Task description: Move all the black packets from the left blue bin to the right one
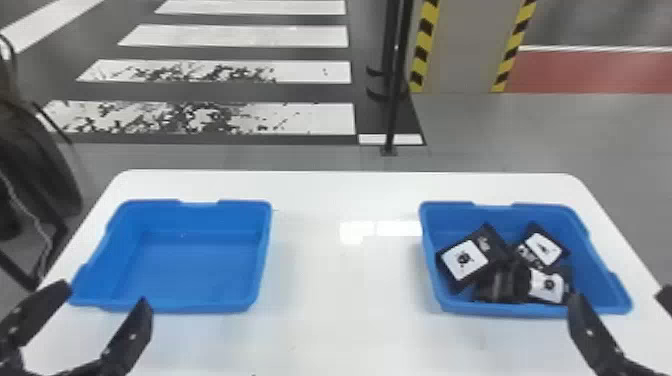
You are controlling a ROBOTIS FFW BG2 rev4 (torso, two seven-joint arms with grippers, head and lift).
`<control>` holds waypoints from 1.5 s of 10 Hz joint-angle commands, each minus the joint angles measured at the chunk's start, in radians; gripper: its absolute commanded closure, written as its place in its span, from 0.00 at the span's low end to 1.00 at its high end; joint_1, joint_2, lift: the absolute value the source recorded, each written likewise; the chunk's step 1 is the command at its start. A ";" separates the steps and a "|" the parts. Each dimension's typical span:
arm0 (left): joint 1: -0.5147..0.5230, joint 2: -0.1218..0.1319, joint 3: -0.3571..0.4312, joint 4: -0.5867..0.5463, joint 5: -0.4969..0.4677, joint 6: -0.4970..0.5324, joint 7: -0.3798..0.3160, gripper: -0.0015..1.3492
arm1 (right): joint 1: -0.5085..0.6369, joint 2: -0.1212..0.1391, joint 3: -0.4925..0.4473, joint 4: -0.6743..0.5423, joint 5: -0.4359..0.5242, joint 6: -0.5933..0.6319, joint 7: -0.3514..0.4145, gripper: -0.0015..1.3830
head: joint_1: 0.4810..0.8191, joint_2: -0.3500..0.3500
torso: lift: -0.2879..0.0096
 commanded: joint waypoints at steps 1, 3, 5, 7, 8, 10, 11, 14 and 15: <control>-0.004 -0.004 -0.012 0.002 0.002 0.021 0.000 0.10 | -0.016 0.001 0.013 0.009 -0.011 -0.004 0.000 0.09 | 0.63 0.51 | 0.50; -0.004 -0.004 -0.014 0.002 -0.002 0.031 0.000 0.10 | -0.026 0.001 0.029 0.014 -0.023 -0.007 0.000 0.09 | 0.63 0.51 | 0.50; -0.004 -0.004 -0.014 0.002 -0.004 0.035 0.001 0.10 | -0.028 0.001 0.037 0.014 -0.027 -0.009 0.000 0.09 | 0.63 0.52 | 0.50; -0.004 -0.004 -0.014 0.002 -0.004 0.043 0.001 0.10 | -0.028 0.001 0.039 0.014 -0.027 -0.009 0.000 0.09 | 0.63 0.53 | 0.50; -0.004 -0.004 -0.014 0.002 -0.004 0.050 0.001 0.10 | -0.028 0.001 0.039 0.014 -0.027 -0.009 0.000 0.09 | 0.63 0.53 | 0.50; -0.004 -0.004 -0.014 0.002 0.000 0.058 0.001 0.10 | -0.028 0.001 0.041 0.017 -0.033 -0.009 0.000 0.09 | 0.63 0.53 | 0.50; -0.002 -0.004 -0.014 0.002 0.000 0.058 0.001 0.10 | -0.028 0.001 0.041 0.017 -0.035 -0.009 0.000 0.09 | 0.63 0.53 | 0.50; -0.002 -0.004 -0.014 0.002 0.000 0.067 0.001 0.10 | -0.028 0.000 0.041 0.017 -0.033 -0.009 0.000 0.09 | 0.63 0.53 | 0.50; -0.002 -0.004 -0.014 0.002 0.002 0.072 0.001 0.10 | -0.026 0.000 0.041 0.017 -0.033 -0.009 0.000 0.09 | 0.63 0.53 | 0.50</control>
